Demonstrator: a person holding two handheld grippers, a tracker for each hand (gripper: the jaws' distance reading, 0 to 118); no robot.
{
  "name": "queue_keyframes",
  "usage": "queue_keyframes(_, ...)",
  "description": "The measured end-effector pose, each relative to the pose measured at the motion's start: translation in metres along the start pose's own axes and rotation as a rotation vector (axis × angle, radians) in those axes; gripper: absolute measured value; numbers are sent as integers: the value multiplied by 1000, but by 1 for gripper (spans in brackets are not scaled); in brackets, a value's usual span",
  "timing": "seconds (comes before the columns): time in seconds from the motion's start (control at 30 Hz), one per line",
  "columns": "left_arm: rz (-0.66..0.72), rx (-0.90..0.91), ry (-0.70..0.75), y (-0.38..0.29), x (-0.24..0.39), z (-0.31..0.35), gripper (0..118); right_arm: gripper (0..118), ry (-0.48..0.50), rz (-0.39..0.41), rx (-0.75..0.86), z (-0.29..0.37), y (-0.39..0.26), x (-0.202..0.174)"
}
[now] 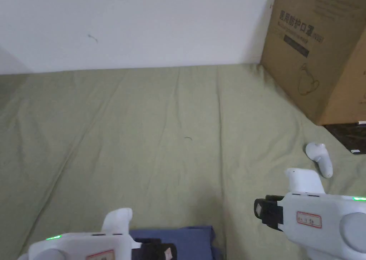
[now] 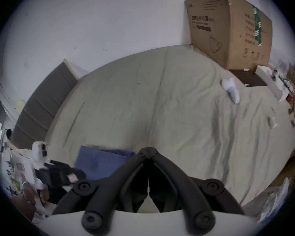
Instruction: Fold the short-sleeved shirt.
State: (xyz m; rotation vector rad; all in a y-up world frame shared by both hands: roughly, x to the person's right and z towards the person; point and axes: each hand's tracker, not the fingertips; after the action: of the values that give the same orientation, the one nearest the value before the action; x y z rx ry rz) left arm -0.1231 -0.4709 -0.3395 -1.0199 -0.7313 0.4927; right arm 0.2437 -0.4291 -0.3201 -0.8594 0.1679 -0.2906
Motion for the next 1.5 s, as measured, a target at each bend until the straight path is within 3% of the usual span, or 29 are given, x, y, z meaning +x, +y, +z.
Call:
queue_keyframes(0.1, 56, 78, 107, 0, -26, 58, 2, 0, 137, -10, -81, -20, -6, -17)
queue_keyframes(0.2, 105, 161, 189, -12, -54, 95, 2, 0, 371, -104, -222, -54, -25, -34)
queue_keyframes(0.27, 177, 165, 194, -21, -73, 106, 2, 0, 443, -131, -346, -80, -41, -40)
queue_keyframes(0.37, 224, 175, 175, -32, -96, 108, 2, 0, 367, -72, -464, -113, -67, -38)
queue_keyframes(0.43, 251, 162, 127, -34, -107, 101, 2, 0, 308, -162, -470, -123, -78, -14)
queue_keyframes(0.5, 265, 145, 66, -35, -116, 93, 2, 0, 352, -258, -461, -124, -81, 10)
queue_keyframes(0.6, 263, 124, 7, -31, -128, 76, 3, 0, 303, -261, -439, -116, -80, 25)
queue_keyframes(0.63, 272, 109, -30, -29, -133, 69, 12, 0, 300, -260, -444, -115, -80, 28)
queue_keyframes(0.67, 278, 100, -61, -28, -137, 63, 28, 0, 305, -263, -446, -115, -80, 29)
queue_keyframes(0.7, 291, 94, -87, -25, -142, 55, 53, 0, 308, -262, -448, -115, -80, 28)
queue_keyframes(0.73, 299, 84, -118, -23, -147, 47, 93, 0, 307, -244, -449, -115, -80, 25)
queue_keyframes(0.77, 307, 73, -127, -21, -150, 40, 116, 0, 296, -225, -450, -116, -80, 23)
queue_keyframes(0.8, 315, 48, -144, -20, -153, 31, 118, 0, 292, -219, -452, -117, -79, 21)
queue_keyframes(0.87, 328, 44, -218, -17, -160, 19, 117, 0, 285, -213, -456, -119, -79, 18)
queue_keyframes(0.93, 435, -53, -326, -15, -173, -7, 118, 0, 288, -218, -458, -118, -79, 20)
queue_keyframes(1.07, 414, -126, -472, -10, -174, -41, 118, 0, 304, -260, -468, -119, -79, 24)
queue_keyframes(1.17, 520, -154, -615, -17, -175, -69, 118, 0, 303, -265, -469, -119, -80, 24)
queue_keyframes(1.23, 499, -136, -589, -20, -173, -73, 116, 0, 299, -266, -465, -119, -81, 24)
queue_keyframes(1.27, 502, -127, -592, -21, -177, -69, 109, 0, 299, -271, -464, -119, -81, 24)
queue_keyframes(1.3, 506, -119, -574, -21, -183, -64, 89, 0, 301, -280, -462, -118, -82, 25)
queue_keyframes(1.33, 508, -118, -474, -22, -191, -59, 34, 0, 303, -290, -461, -118, -82, 26)
queue_keyframes(1.37, 489, -145, -336, -27, -193, -58, 21, 0, 306, -298, -459, -118, -83, 26)
queue_keyframes(1.4, 451, -175, -252, -32, -194, -57, 21, 0, 334, -322, -455, -117, -83, 28)
queue_keyframes(1.43, 476, -129, -399, -30, -187, -51, 21, 0, 350, -344, -459, -116, -83, 27)
queue_keyframes(1.5, 374, -145, -249, -24, -167, -47, 22, 0, 316, -318, -456, -112, -81, 23)
